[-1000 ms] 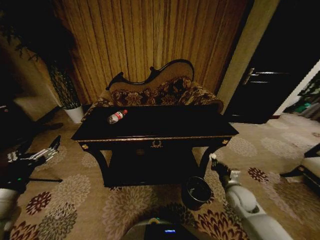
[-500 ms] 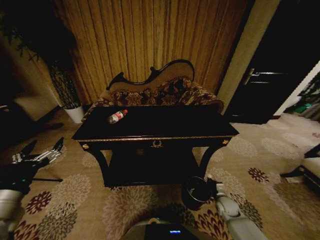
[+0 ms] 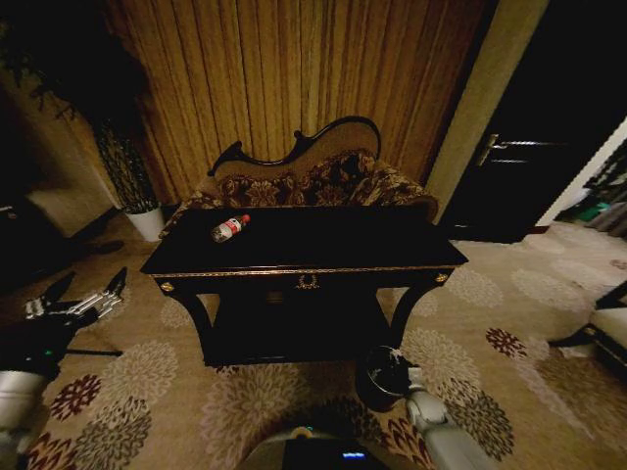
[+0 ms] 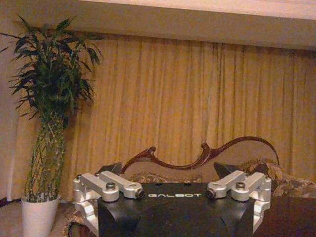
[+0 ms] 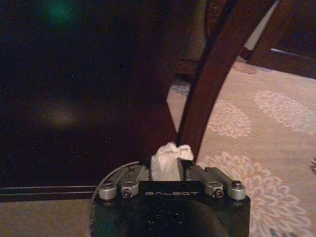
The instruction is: Move to the front of the table and place the trash on the table into the trash bin.
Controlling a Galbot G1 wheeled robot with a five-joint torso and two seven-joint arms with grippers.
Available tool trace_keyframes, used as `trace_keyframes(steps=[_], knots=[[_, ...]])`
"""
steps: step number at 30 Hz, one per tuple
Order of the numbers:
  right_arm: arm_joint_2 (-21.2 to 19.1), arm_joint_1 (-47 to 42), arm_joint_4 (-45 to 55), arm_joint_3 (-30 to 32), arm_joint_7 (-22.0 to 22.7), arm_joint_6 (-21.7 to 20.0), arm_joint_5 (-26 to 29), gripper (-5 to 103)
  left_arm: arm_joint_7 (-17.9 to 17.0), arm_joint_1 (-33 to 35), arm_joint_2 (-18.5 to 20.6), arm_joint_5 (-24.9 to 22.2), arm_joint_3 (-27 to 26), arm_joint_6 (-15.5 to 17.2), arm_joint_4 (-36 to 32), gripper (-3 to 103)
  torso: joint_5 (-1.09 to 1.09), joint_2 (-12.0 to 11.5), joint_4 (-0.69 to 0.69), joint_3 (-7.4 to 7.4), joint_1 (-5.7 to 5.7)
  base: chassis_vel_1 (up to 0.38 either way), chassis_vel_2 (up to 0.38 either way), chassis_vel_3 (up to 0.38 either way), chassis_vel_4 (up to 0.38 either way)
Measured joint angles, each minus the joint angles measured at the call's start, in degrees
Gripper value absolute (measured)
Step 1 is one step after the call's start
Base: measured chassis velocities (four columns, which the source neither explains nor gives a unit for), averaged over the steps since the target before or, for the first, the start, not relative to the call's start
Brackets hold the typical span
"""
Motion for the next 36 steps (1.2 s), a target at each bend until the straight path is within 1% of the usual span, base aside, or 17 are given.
trace_keyframes(steps=[1,3,4,5,6,7,8,9,13,14,17,18,23,36], knots=[[0.01,0.52,-0.96,0.0,0.87,0.32,-0.1,37,0.13,0.02,-0.05,0.0,0.0,-0.15,-0.06,100,0.0,0.0,0.0,0.0,0.0,0.0,0.0,0.0,0.0],[-0.01,0.81,-1.55,0.01,1.41,0.49,-0.12,37,0.23,0.03,-0.06,0.0,0.0,-0.19,-0.1,100,0.0,0.0,0.0,0.0,0.0,0.0,0.0,0.0,0.0],[-0.14,1.01,-2.06,0.09,1.8,0.6,-0.12,47,0.37,0.03,-0.08,0.0,0.0,-0.24,-0.13,100,0.0,0.0,0.0,0.0,0.0,0.0,0.0,0.0,0.0],[-0.3,1.08,-2.24,0.19,1.94,0.64,-0.12,47,0.46,0.03,-0.08,0.0,0.01,-0.32,-0.16,100,0.0,0.0,0.0,0.0,0.0,0.0,0.0,0.0,0.0],[-0.45,1.08,-2.3,0.28,2.0,0.76,-0.1,53,0.52,0.02,-0.08,-0.01,0.03,-0.38,-0.17,100,0.0,0.0,0.0,0.0,0.0,0.0,0.0,0.0,0.0],[-0.45,1.08,-2.3,0.28,2.0,0.76,-0.1,53,0.52,0.02,-0.08,-0.01,0.03,-0.38,-0.17,100,0.0,0.0,0.0,0.0,0.0,0.0,0.0,0.0,0.0],[-0.66,1.04,-2.3,0.4,2.04,0.9,-0.05,58,0.62,0.01,-0.08,0.0,0.1,-0.43,-0.19,100,0.0,0.0,0.0,0.0,0.0,0.0,0.0,0.0,0.0],[-0.66,1.04,-2.3,0.4,2.04,0.9,-0.05,58,0.62,0.01,-0.08,0.0,0.1,-0.43,-0.19,100,0.0,0.0,0.0,0.0,0.0,0.0,0.0,0.0,0.0],[-0.96,0.69,-2.07,0.68,2.06,1.34,0.27,80,0.81,-0.13,-0.07,-0.01,0.36,-0.47,-0.28,100,0.0,0.0,-0.01,0.0,0.0,0.0,0.0,0.0,0.0],[-0.96,0.69,-2.07,0.68,2.06,1.34,0.27,80,0.81,-0.13,-0.07,-0.01,0.36,-0.47,-0.28,100,0.0,0.0,-0.01,0.0,0.0,0.0,0.0,0.0,0.0],[-0.95,0.57,-2.03,0.79,2.33,1.4,0.59,95,0.85,-0.13,0.06,0.0,0.39,-0.48,-0.24,100,0.0,0.0,0.0,0.0,0.0,0.0,0.0,0.0,0.0],[-0.91,0.58,-2.14,0.8,2.43,1.4,0.63,99,0.85,-0.14,0.08,0.03,0.43,-0.5,-0.17,100,0.0,0.0,0.0,0.0,0.0,0.0,0.0,0.0,0.0],[-0.84,0.53,-2.26,0.7,2.5,1.41,0.68,100,0.85,-0.25,0.03,0.12,0.58,-0.52,-0.11,100,0.0,0.0,0.0,0.0,0.0,0.0,0.0,0.0,0.0],[-0.93,0.08,-1.43,1.05,2.59,1.41,1.06,100,0.78,-0.42,-0.25,1.15,1.51,-0.52,0.21,100,0.0,0.0,0.0,0.0,0.0,0.0,0.0,0.0,0.0]])
